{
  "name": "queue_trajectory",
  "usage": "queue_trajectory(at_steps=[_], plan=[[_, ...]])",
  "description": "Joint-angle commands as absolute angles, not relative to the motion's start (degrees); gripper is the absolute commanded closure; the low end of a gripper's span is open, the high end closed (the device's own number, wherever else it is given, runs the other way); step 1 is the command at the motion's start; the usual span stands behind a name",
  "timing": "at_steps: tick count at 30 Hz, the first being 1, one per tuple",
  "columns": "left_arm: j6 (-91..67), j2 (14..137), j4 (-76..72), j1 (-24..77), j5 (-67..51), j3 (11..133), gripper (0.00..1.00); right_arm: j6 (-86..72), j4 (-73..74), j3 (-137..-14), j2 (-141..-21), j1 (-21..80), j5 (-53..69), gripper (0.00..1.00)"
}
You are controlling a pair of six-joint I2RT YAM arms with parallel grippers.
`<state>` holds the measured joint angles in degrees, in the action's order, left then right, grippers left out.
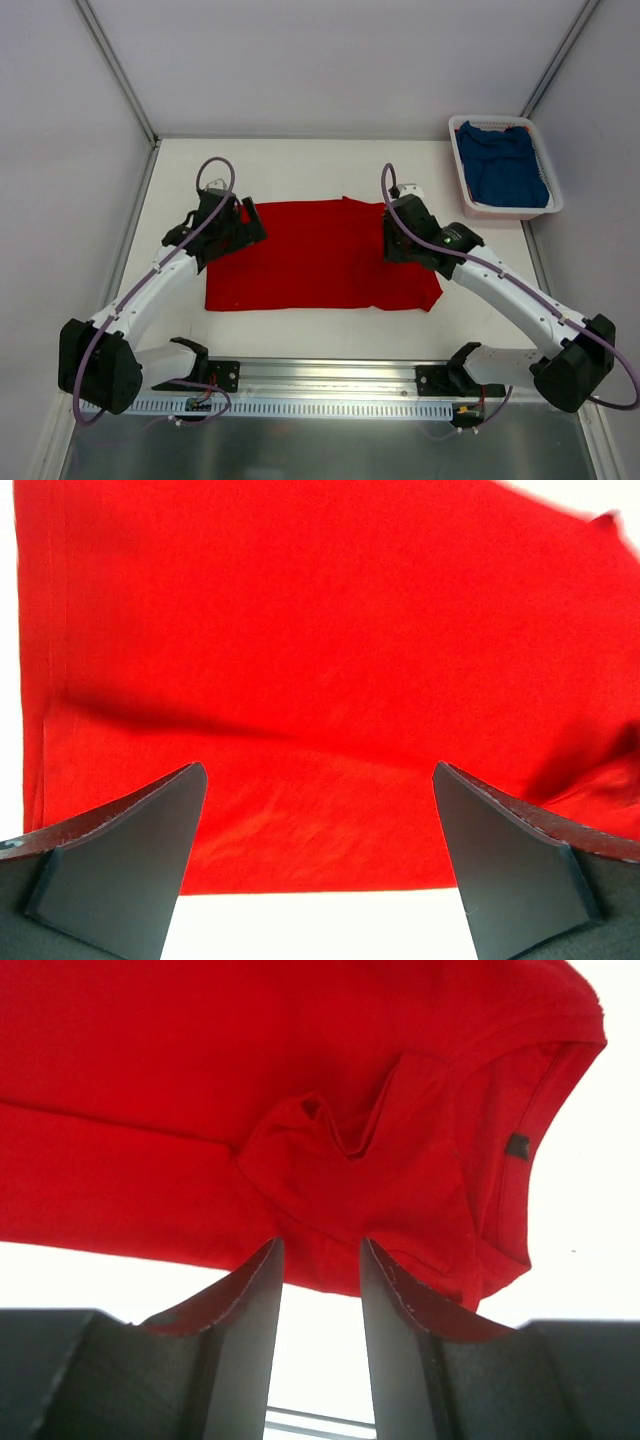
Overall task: Fold and stack the t-shirts
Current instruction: Fold the flattened tshirt in 1/3 of the way, then grap the side of the flattened tshirt furthest away from the robot with both arms
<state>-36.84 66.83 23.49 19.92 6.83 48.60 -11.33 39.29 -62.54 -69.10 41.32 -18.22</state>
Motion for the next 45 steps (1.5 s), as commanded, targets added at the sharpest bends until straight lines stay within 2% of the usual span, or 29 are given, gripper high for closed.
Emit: queue_trajectory(at_steps=[1,10,18,25,32,45], plan=[[-33.4,69.94,25.22,20.3,10.28,55.35,0.01,-8.44,38.77,-66.09,-71.45,39.12,-18.63,0.6],[-32.43,84.88,24.7,19.51,10.99,63.45,0.01,-2.99,34.2,-73.2,-87.08,28.48,-9.06,0.61],[-31.73,93.94,23.65,16.27,10.47,67.93,0.01,-0.53,33.66,-84.81,-99.92,22.33,-2.02,0.61],[-30.85,99.04,21.88,13.54,9.23,70.4,0.01,2.55,35.68,-94.21,-108.7,17.06,2.63,0.61],[-31.47,101.95,21.62,9.41,8.0,71.36,0.01,3.43,35.77,-97.64,-112.49,13.98,5.44,0.61],[-31.11,108.98,21.71,9.23,4.66,75.5,0.01,2.99,35.6,-106.08,-124.62,8.79,14.94,0.61]])
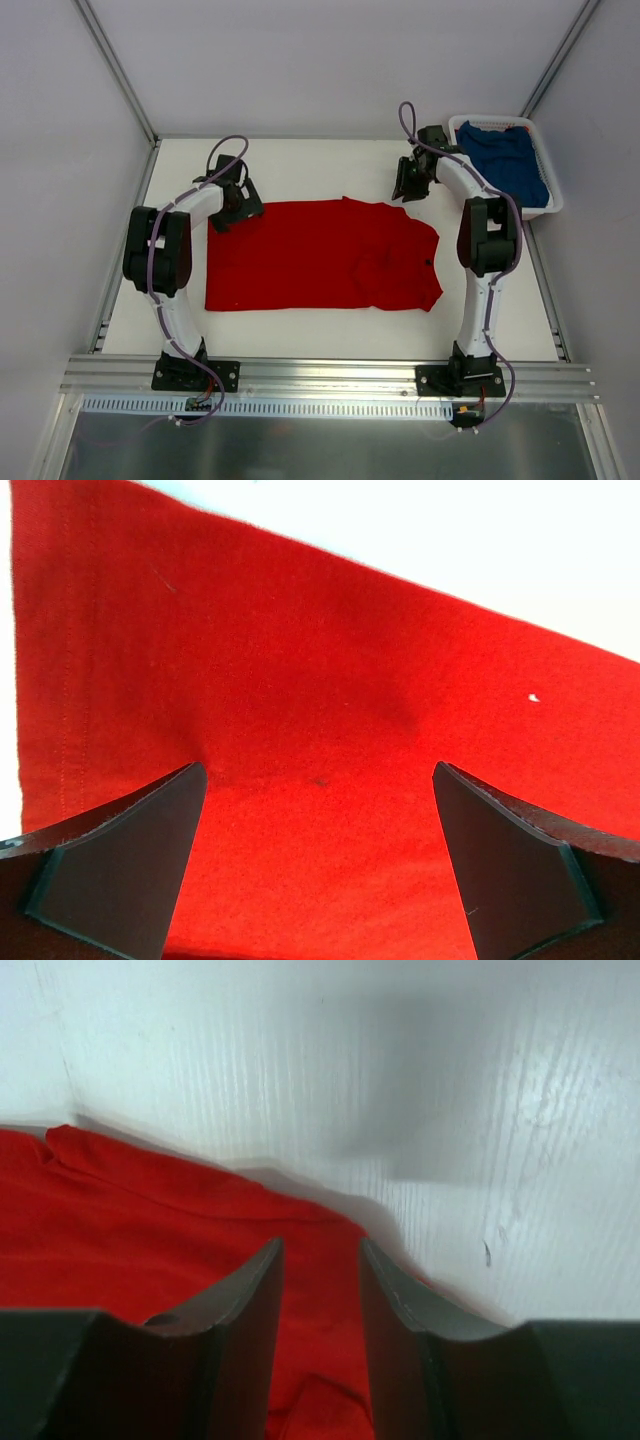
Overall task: Fold and stack the t-shirts
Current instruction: Grap the side of the flattened tshirt furthest away from the robot with both arms
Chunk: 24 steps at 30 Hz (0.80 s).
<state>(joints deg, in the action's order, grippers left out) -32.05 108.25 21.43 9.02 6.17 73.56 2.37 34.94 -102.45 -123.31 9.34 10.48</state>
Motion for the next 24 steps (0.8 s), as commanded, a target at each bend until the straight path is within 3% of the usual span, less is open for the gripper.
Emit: queue_trajectory(at_steps=[1,19,24], plan=[[-31.2,109.16,21.62,9.23,4.48,75.5,0.01,2.9,35.51,-106.69,-126.11,8.53,15.46,0.61],[-30.85,109.6,21.62,9.76,4.31,75.41,0.01,0.18,32.97,-111.63,-133.95,7.73,27.86,0.58],[-30.85,109.69,21.53,9.67,4.22,75.41,0.01,0.17,31.91,-109.25,-132.63,7.73,28.47,0.65]])
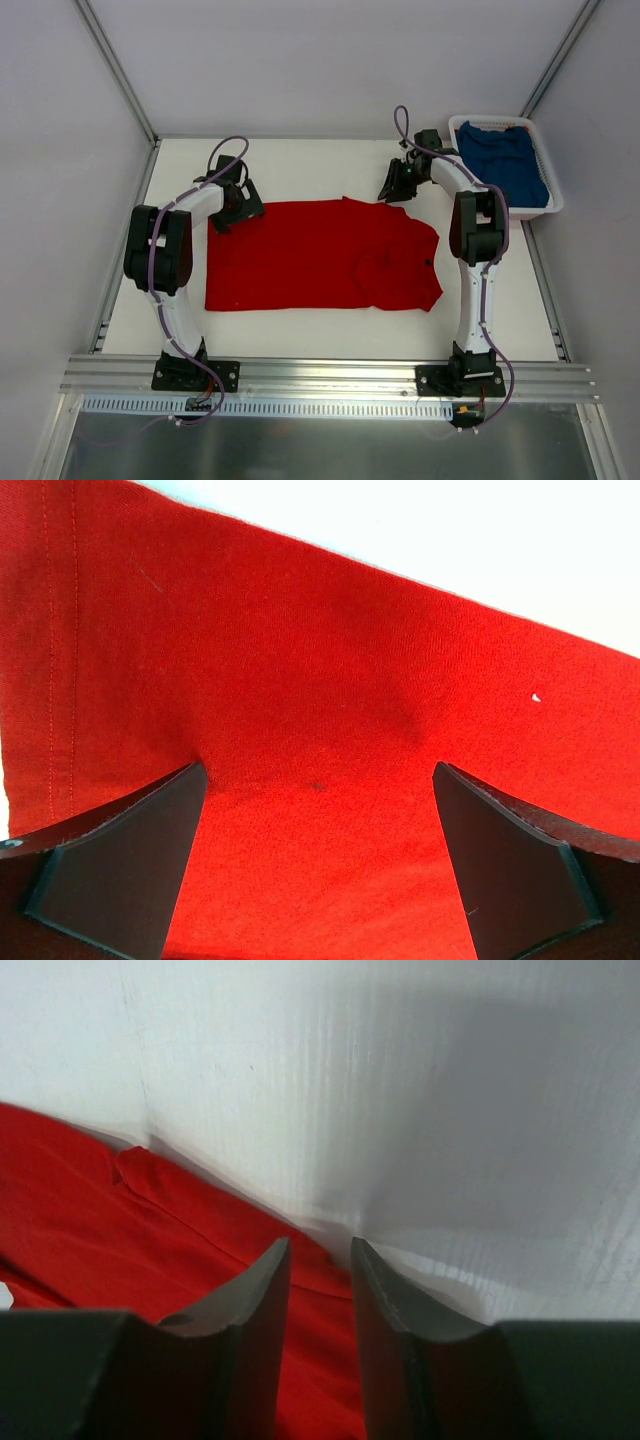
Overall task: Fold and stack the t-shirts
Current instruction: Grap the side of the flattened tshirt furthest away from the robot with both arms
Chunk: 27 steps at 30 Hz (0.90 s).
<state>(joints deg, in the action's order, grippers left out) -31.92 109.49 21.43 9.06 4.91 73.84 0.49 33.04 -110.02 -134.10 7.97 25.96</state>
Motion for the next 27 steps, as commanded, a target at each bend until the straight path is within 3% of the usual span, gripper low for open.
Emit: queue_trajectory(at_steps=[1,12,21,27], plan=[[-30.85,109.69,21.62,9.67,4.13,75.41,0.01,0.18,31.82,-108.9,-132.45,7.73,28.56,0.67],[-30.94,109.25,21.62,9.76,4.13,75.15,0.01,-1.93,28.3,-99.94,-127.88,7.73,29.44,0.7],[-30.94,108.9,21.53,9.75,4.13,74.88,0.01,-2.11,27.6,-98.44,-125.86,7.73,28.83,0.98],[-31.02,108.81,21.53,9.75,4.13,74.71,0.01,-1.32,29.44,-100.54,-122.62,7.73,25.68,1.0]])
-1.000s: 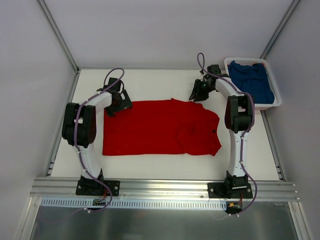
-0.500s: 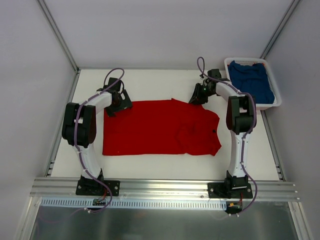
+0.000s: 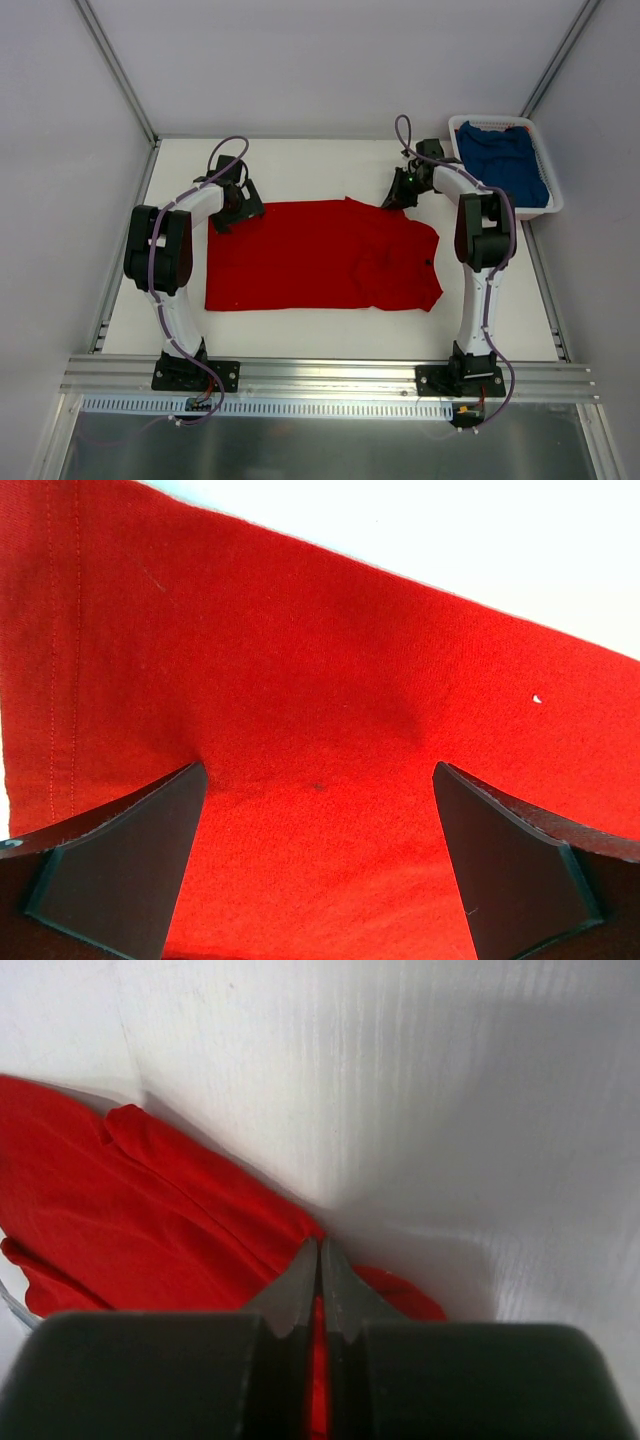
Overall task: Fold and stack the t-shirts
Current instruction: Grap the side of the flattened tshirt furthest away from the robot with both arms
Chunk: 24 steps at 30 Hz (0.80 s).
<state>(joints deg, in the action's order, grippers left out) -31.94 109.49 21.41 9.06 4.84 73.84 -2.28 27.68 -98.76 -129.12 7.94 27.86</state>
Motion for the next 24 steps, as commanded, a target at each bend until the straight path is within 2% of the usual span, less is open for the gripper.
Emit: queue_trajectory(at_steps=[1,13,19,21,24], plan=[[-30.94,108.81,21.45,9.76,4.13,74.53,0.01,-1.06,29.62,-100.72,-122.09,7.73,24.97,1.0],[-31.29,108.98,20.83,9.93,4.04,73.48,0.01,3.6,31.9,-100.55,-109.35,7.82,14.42,1.0],[-31.38,109.16,20.57,10.19,3.96,73.3,0.01,4.48,32.61,-100.28,-107.31,7.91,10.99,1.0],[-31.38,109.16,20.57,10.11,3.87,73.3,0.01,4.4,34.1,-100.55,-108.72,8.0,10.9,0.96],[-31.2,109.16,20.48,10.2,4.04,73.3,0.01,3.26,32.79,-97.05,-108.9,8.26,11.78,0.84]])
